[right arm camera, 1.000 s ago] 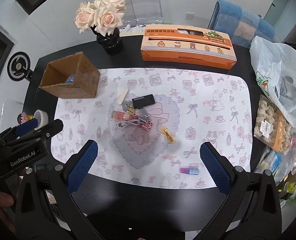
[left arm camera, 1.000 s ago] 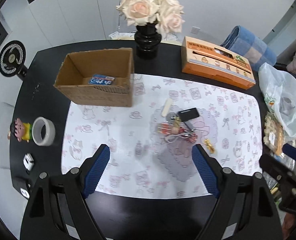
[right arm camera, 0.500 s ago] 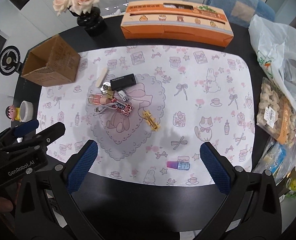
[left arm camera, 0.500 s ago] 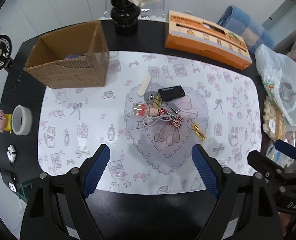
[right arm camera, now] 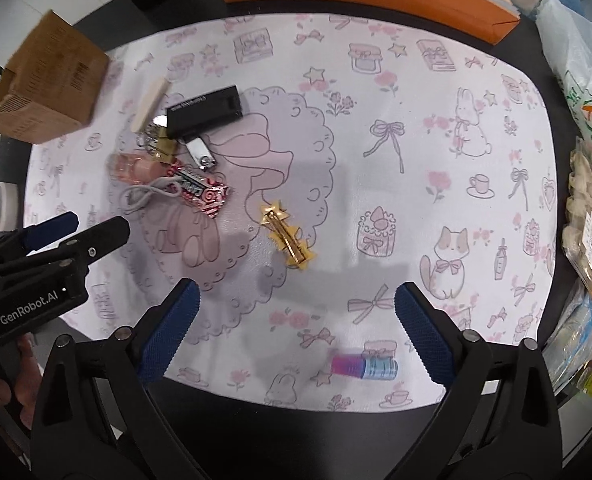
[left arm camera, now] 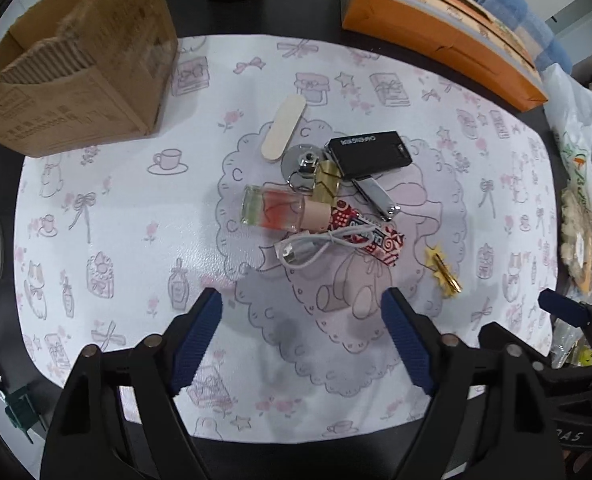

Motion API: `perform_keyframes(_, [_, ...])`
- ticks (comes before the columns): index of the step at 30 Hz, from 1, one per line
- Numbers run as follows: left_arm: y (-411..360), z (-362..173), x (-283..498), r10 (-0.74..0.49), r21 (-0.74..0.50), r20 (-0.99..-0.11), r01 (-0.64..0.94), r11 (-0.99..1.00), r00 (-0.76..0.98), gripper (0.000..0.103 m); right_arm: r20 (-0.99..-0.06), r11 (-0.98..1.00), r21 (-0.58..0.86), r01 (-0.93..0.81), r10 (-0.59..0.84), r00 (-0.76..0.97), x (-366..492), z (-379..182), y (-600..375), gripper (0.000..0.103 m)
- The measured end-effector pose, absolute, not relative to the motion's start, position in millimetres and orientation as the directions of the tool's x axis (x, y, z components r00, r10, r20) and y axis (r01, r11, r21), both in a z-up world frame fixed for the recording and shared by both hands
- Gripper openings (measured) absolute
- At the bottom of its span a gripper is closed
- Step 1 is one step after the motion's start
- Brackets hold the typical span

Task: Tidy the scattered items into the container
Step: 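Close the right gripper on the gold hair clip while the left gripper approaches the perfume bottle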

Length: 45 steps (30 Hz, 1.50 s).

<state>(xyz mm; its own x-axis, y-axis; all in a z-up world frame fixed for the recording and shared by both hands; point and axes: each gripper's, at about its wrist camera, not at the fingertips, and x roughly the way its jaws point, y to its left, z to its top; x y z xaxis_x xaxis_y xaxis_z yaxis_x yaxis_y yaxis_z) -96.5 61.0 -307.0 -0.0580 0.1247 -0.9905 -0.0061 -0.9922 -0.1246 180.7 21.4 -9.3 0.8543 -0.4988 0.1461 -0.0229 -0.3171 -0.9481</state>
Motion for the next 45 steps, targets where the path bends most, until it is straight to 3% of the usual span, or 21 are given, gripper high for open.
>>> perform_keyframes(4, [61,-328,-104,0.129,-0.129,-0.991,-0.005,-0.992,-0.027,0.066,0.161,-0.322,-0.946,-0.015,-0.513,0.843,202,-8,15,0.089])
perform_keyframes(9, [65,-341,-108,0.128,-0.128,-0.992,-0.018,-0.992,0.001,0.062,0.181,-0.329,-0.944,-0.005,-0.534,0.826,220,-6,7,0.082])
perform_keyframes(14, [69,-347,-109,0.128,-0.128,-0.992,-0.026,-0.991,0.019,0.049,0.189,-0.340,-0.940,-0.013,-0.554,0.811,232,-7,-2,0.069])
perform_keyframes(21, [77,-347,-112,0.109,-0.109,-0.994,-0.047,-0.993,-0.002,0.047,0.201,-0.347,-0.938,-0.006,-0.556,0.807,239,-6,-8,0.058])
perform_keyframes(25, [78,-346,-113,0.083,-0.082,-0.997,-0.051,-0.995,-0.012,0.033,0.232,-0.374,-0.927,0.017,-0.540,0.809,240,-9,-13,0.053])
perform_keyframes(29, [77,-345,-113,0.077,-0.077,-0.997,-0.046,-0.996,-0.012,0.028,0.236,-0.379,-0.925,0.021,-0.530,0.815,238,-11,-17,0.028])
perform_keyframes(43, [76,-323,-105,0.129,-0.128,-0.991,-0.040,-0.991,-0.042,0.022,0.193,-0.338,-0.941,0.007,-0.518,0.833,222,-2,-30,0.027])
perform_keyframes(44, [76,-317,-105,0.132,-0.131,-0.990,-0.040,-0.991,-0.045,0.001,0.191,-0.337,-0.941,0.007,-0.515,0.836,220,-2,-31,0.027])
perform_keyframes(45, [75,-314,-104,0.138,-0.136,-0.989,-0.041,-0.990,-0.044,0.000,0.191,-0.338,-0.941,0.007,-0.512,0.838,218,-2,-32,0.027])
